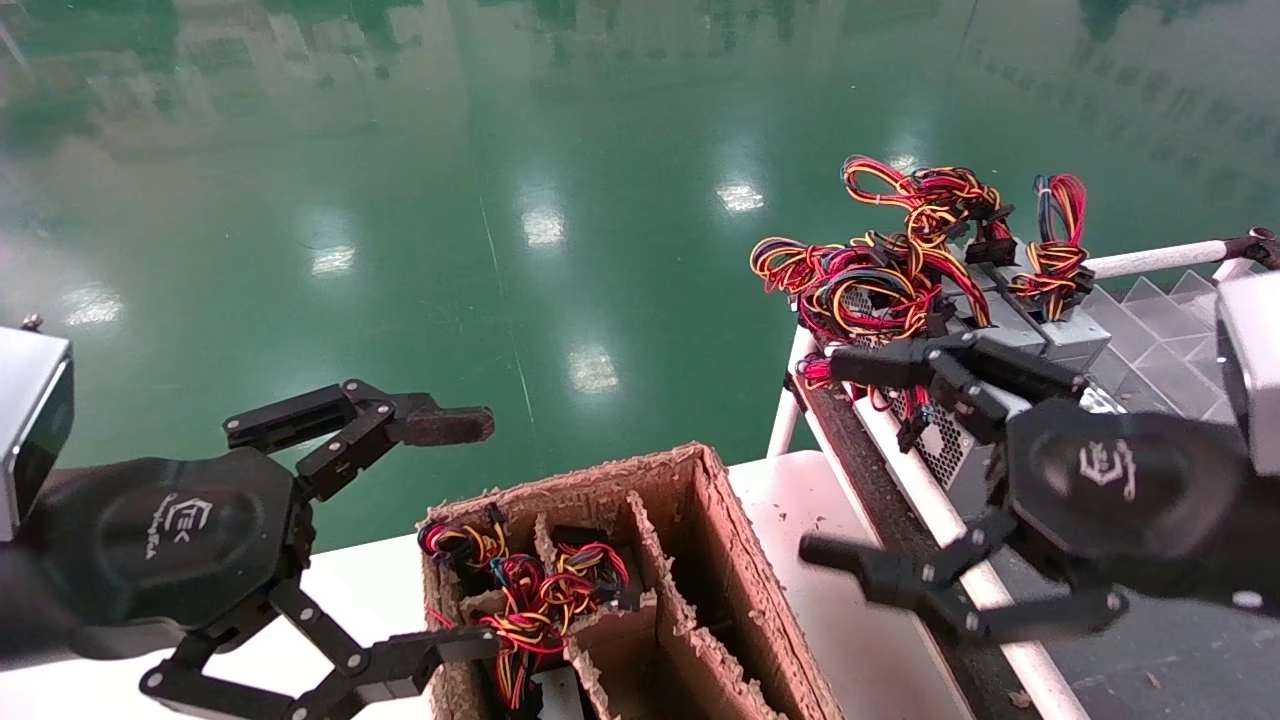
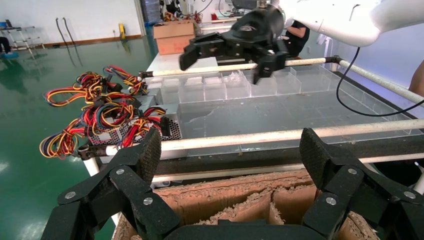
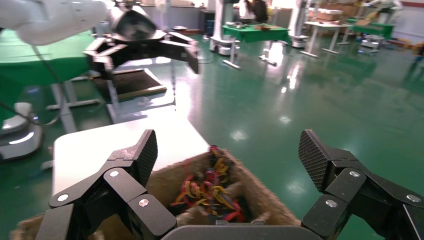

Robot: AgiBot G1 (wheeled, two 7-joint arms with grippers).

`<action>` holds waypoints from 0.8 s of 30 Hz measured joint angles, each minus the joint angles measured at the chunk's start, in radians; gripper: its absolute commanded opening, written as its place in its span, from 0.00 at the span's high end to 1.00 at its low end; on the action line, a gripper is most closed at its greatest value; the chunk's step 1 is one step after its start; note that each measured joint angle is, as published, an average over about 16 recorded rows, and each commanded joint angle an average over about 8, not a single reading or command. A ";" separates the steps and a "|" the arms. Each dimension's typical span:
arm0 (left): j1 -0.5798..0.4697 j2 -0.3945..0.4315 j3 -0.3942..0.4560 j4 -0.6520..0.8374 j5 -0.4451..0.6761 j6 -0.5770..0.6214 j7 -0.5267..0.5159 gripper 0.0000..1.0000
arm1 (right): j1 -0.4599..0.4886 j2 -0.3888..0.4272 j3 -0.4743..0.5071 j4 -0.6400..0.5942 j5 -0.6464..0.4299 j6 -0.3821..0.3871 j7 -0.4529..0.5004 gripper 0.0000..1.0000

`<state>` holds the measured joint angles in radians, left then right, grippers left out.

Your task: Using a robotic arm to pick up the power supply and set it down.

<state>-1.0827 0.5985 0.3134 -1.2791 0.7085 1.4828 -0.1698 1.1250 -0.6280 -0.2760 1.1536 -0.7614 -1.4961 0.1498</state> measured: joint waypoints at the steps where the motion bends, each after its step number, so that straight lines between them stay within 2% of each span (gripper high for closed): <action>1: 0.000 0.000 0.000 0.000 0.000 0.000 0.000 0.00 | -0.006 0.002 0.000 0.016 0.004 0.000 0.005 0.00; 11: 0.000 0.000 0.000 0.000 0.000 0.000 0.000 0.00 | -0.052 0.018 -0.003 0.134 0.032 0.000 0.037 0.00; 24: 0.000 0.000 0.000 0.000 0.000 -0.001 0.000 0.00 | -0.058 0.020 -0.004 0.147 0.038 0.000 0.041 0.00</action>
<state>-1.0826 0.5982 0.3136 -1.2789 0.7081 1.4821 -0.1696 1.0672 -0.6080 -0.2799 1.3001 -0.7239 -1.4964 0.1907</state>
